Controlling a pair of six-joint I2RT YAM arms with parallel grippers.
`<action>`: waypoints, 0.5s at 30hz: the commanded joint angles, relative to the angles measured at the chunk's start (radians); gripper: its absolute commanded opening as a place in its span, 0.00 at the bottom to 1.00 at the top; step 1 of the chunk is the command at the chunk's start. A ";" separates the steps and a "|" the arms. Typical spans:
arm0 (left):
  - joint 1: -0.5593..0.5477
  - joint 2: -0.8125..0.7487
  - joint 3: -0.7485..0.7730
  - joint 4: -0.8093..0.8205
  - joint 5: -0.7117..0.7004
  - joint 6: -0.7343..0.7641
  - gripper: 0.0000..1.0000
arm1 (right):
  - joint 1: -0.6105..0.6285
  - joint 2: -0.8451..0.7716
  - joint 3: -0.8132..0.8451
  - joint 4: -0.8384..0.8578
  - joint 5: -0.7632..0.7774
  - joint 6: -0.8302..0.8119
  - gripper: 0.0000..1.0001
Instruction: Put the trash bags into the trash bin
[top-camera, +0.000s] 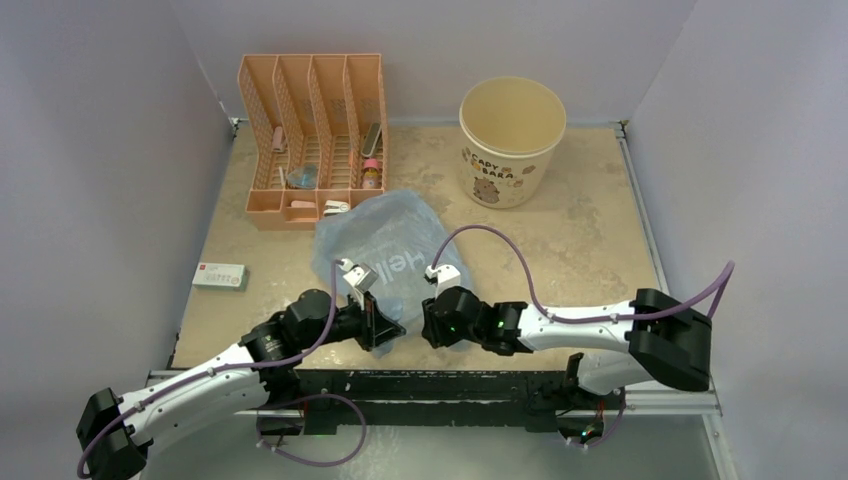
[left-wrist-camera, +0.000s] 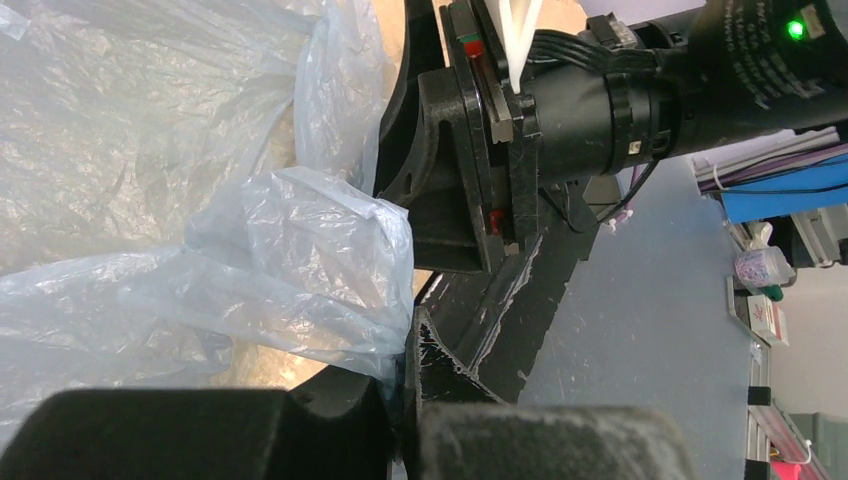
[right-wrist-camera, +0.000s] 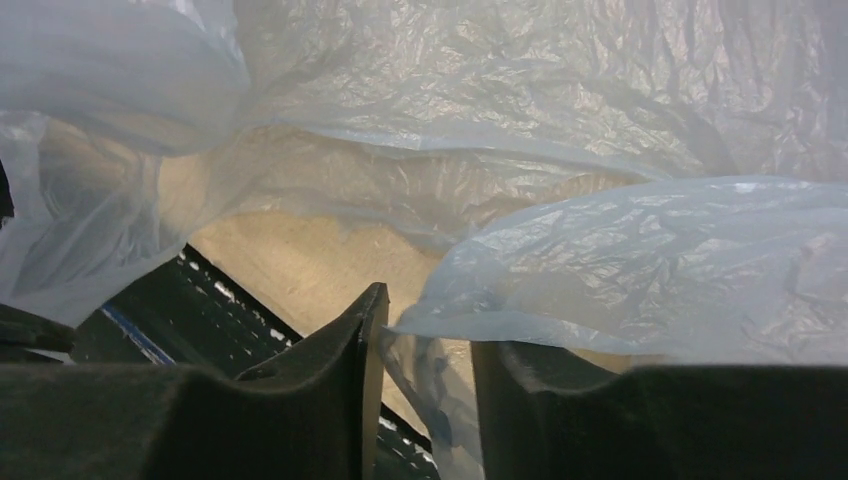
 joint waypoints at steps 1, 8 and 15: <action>-0.001 -0.015 0.006 -0.006 -0.017 -0.008 0.00 | 0.026 0.023 0.067 -0.080 0.138 0.026 0.33; -0.001 -0.048 0.015 -0.069 -0.036 -0.002 0.00 | 0.054 0.057 0.084 -0.133 0.109 0.031 0.50; -0.001 -0.061 0.032 -0.108 -0.052 0.011 0.00 | 0.126 0.150 0.142 -0.264 0.151 0.098 0.42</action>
